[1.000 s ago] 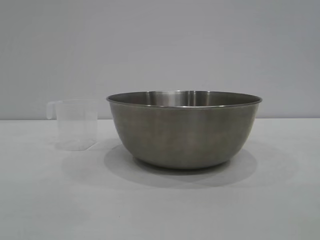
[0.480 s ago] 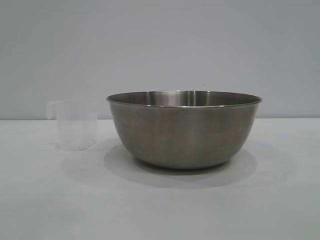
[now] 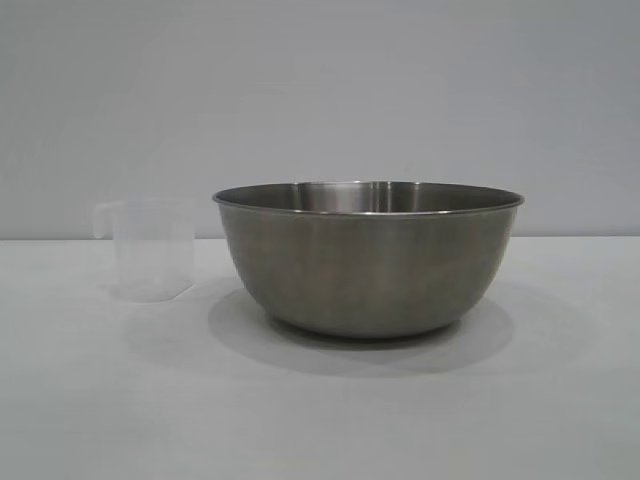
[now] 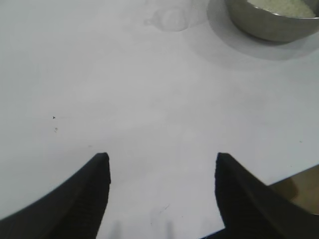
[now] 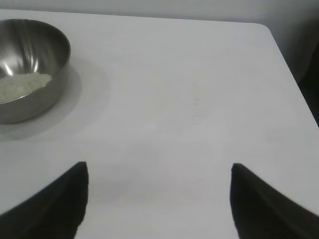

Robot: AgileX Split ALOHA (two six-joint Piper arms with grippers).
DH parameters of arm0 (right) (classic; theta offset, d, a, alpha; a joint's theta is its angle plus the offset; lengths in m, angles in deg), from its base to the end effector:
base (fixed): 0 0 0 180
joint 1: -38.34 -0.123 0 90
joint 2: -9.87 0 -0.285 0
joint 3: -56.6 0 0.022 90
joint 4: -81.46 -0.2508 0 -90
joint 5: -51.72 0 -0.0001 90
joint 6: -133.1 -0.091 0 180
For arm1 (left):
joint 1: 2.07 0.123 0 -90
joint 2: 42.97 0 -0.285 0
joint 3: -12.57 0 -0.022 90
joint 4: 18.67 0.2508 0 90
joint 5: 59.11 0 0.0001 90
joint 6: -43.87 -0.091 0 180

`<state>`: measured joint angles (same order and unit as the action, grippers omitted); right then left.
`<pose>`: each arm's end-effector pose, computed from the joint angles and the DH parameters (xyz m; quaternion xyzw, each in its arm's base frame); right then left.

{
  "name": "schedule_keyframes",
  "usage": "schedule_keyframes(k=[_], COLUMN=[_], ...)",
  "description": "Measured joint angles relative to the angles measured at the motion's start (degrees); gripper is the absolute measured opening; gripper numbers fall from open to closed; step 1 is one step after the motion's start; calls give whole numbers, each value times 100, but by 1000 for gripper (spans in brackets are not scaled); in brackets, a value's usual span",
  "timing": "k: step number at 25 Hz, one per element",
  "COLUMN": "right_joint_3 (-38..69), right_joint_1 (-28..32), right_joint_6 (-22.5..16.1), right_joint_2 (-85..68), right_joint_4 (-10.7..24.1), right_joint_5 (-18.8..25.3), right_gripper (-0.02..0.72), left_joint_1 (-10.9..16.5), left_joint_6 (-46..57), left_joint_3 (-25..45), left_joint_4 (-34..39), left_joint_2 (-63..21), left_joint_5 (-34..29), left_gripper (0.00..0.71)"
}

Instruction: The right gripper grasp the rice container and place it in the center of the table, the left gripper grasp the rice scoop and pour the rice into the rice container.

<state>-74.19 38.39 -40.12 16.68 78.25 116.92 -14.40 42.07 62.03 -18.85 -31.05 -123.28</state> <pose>-0.0096 0.0046 0.2681 -0.0534 0.8693 -0.0014 0.4914 0.0046 -0.0013 0.2683 0.1094 0.8825 -0.0435 0.4554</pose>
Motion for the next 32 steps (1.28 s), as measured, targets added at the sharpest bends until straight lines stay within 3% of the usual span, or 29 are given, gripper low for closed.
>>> schedule_keyframes(k=[7,10,14,15,32], right_joint_3=[0,0,0,0,0], right_joint_1=[0,0,0,0,-270], right_joint_6=[0,0,0,0,0], right_joint_2=[0,0,0,0,0], right_joint_4=[0,0,0,0,0], right_joint_5=[0,0,0,0,0], right_gripper=[554,554,554,554,554], left_joint_1=[1207,1490,1549,1549,1549], left_joint_6=[0,0,0,0,0], left_joint_3=[0,0,0,0,0], left_joint_4=[0,0,0,0,4], left_joint_2=[-107,-386,-508,-508,-510], left_joint_5=[0,0,0,0,0], left_gripper=[456,456,456,416,431])
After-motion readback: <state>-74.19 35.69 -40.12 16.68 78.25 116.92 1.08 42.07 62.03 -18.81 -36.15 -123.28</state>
